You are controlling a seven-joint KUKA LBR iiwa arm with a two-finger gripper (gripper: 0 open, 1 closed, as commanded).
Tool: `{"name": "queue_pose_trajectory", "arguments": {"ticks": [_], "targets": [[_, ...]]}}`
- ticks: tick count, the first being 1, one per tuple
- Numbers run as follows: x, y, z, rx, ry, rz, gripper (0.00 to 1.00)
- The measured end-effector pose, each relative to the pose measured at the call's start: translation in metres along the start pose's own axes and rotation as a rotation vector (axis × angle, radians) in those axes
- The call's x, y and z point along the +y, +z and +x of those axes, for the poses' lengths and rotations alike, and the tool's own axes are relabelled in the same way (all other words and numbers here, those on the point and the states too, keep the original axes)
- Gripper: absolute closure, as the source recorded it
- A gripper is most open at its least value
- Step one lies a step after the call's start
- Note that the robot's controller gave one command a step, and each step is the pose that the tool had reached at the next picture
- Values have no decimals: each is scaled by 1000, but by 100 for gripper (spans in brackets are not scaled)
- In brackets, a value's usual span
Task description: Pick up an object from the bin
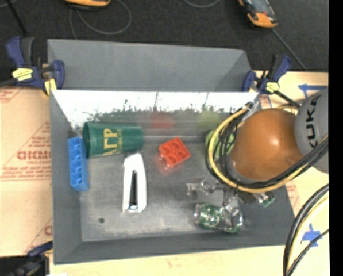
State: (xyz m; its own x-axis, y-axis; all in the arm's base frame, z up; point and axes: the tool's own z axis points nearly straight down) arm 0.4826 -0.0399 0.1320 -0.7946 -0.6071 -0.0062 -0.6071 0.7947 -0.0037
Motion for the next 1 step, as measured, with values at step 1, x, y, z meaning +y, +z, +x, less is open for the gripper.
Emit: {"name": "queue_pose_trajectory", "arguments": {"ticks": [1], "targets": [[-10,45,5,4,48,-3,100]]}}
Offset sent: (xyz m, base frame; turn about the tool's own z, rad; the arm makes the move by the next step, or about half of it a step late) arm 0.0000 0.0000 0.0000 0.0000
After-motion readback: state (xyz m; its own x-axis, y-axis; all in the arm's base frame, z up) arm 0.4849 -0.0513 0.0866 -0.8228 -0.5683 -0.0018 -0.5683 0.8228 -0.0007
